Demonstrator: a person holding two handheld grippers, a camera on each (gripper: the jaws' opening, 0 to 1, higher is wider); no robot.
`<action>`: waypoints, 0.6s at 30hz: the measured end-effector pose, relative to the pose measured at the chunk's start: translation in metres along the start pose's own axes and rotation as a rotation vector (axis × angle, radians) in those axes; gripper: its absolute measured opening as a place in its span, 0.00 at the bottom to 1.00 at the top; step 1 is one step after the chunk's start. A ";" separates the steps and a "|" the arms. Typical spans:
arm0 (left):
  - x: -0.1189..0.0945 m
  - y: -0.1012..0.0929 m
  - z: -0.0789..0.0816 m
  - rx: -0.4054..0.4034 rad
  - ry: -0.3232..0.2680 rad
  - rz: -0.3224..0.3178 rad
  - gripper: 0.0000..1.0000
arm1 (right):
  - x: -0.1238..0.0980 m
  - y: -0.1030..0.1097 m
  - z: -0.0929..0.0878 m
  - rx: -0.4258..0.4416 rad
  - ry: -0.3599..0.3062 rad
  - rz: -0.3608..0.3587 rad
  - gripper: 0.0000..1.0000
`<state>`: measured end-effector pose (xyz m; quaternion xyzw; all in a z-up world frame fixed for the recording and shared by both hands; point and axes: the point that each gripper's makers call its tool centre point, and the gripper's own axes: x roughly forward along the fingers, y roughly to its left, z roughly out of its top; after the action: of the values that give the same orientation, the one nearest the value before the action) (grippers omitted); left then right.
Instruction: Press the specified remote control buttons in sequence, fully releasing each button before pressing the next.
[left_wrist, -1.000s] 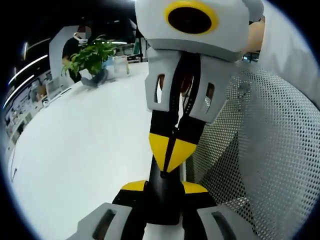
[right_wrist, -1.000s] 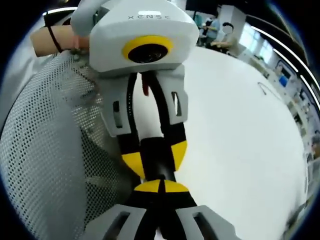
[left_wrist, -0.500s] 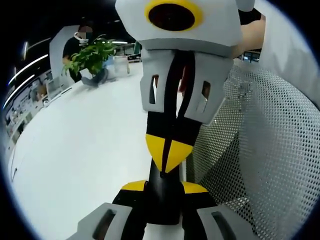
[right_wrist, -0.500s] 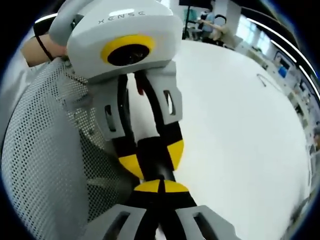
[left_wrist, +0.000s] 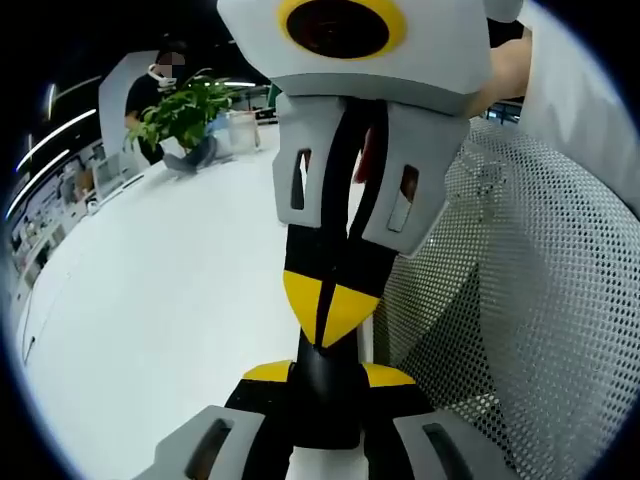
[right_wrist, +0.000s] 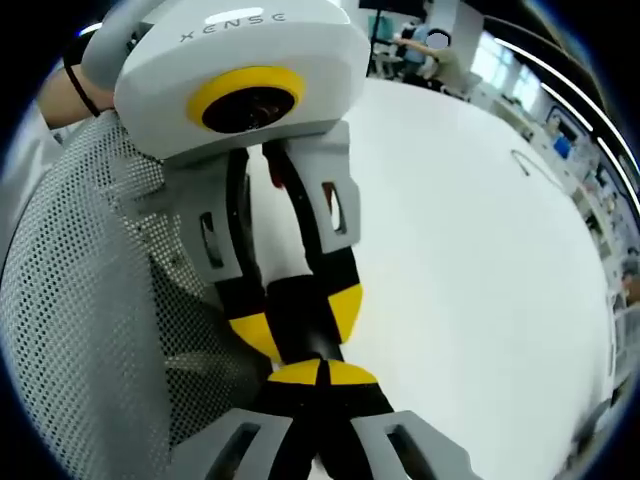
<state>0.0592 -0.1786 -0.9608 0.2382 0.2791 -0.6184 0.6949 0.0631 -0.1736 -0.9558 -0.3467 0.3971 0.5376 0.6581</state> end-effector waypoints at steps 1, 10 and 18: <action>0.000 0.000 0.000 0.000 0.000 0.000 0.24 | 0.000 0.000 0.000 0.002 -0.003 0.000 0.00; 0.000 0.000 0.000 -0.004 -0.001 0.000 0.24 | -0.002 0.001 0.000 -0.008 -0.048 0.019 0.00; 0.000 0.000 0.000 -0.008 -0.002 -0.001 0.24 | -0.001 0.007 0.003 -0.083 -0.043 0.024 0.00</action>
<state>0.0596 -0.1781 -0.9610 0.2348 0.2808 -0.6179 0.6958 0.0562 -0.1700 -0.9537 -0.3571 0.3645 0.5689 0.6450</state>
